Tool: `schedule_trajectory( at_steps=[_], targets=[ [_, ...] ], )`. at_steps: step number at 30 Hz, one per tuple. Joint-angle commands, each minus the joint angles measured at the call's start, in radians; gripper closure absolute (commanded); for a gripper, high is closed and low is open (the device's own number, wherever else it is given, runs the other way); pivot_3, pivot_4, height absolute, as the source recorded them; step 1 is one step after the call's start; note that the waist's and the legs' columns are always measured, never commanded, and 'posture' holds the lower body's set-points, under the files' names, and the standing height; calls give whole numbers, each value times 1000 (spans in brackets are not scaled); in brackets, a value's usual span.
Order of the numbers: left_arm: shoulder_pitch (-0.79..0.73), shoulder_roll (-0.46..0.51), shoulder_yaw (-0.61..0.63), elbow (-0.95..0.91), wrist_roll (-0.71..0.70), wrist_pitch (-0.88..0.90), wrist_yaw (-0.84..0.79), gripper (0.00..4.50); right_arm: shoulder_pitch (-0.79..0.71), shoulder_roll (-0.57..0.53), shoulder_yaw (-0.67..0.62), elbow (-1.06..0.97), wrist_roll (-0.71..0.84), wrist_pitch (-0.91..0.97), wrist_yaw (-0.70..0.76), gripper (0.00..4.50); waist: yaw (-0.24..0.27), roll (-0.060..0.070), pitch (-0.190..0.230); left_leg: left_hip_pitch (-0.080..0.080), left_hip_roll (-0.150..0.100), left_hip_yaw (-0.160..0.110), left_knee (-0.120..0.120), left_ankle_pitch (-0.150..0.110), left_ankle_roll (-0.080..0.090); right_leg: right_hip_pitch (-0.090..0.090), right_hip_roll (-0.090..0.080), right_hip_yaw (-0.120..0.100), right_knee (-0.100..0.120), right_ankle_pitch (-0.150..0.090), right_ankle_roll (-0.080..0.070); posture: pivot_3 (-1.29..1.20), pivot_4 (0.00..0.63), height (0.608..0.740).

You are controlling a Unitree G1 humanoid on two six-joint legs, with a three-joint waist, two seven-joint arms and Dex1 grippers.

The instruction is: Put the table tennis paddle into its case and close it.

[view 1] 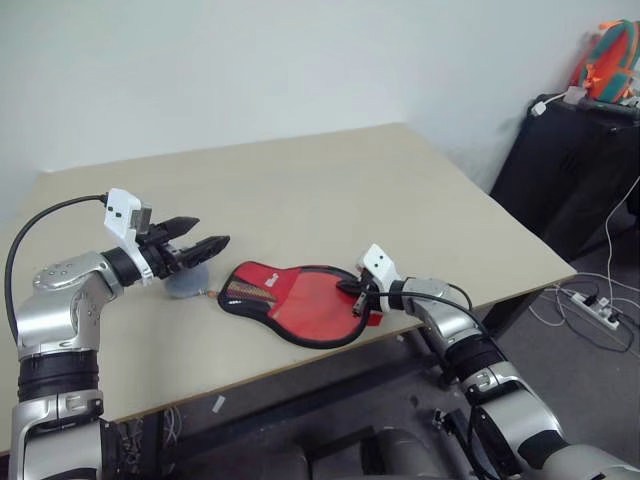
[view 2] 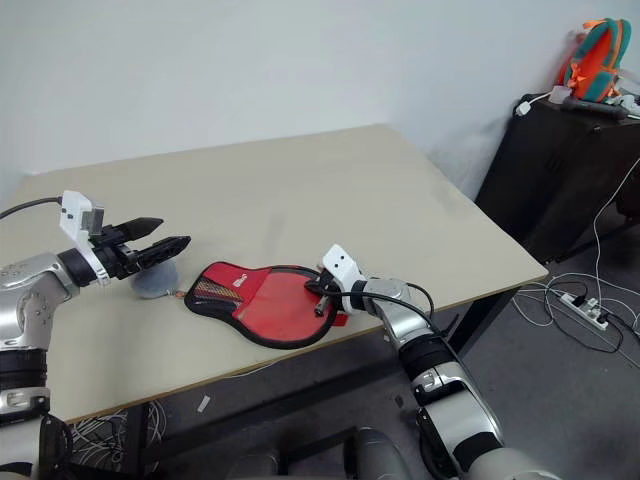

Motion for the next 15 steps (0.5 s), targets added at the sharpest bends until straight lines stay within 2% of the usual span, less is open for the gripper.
schedule_trajectory(
  at_steps=[1, 8, 15],
  targets=[
    [28, -14, 47, -127, -55, 32, 52, 35, -59, 0, -59, -12, 26, -25, -55, 4500, 0, 0, 0, -1, 0, 1, 0, 0, 0, -2, 0, 1, 0, 0, 0, 0, 0, 740],
    [122, -54, 67, -261, -106, 82, 131, 35, -88, 5, -121, 13, 52, -24, -107, 4500, 0, -1, 1, -1, -3, 8, 0, 0, 0, -4, 0, 11, 0, 0, 0, 0, 0, 740],
    [190, -86, 68, -401, -165, 147, 190, 35, -25, 23, -109, -24, 56, -2, -107, 4500, 1, -2, 1, -1, -5, 9, 0, 0, 0, -4, 0, 15, 0, 0, 0, 0, 0, 740]
  ],
)
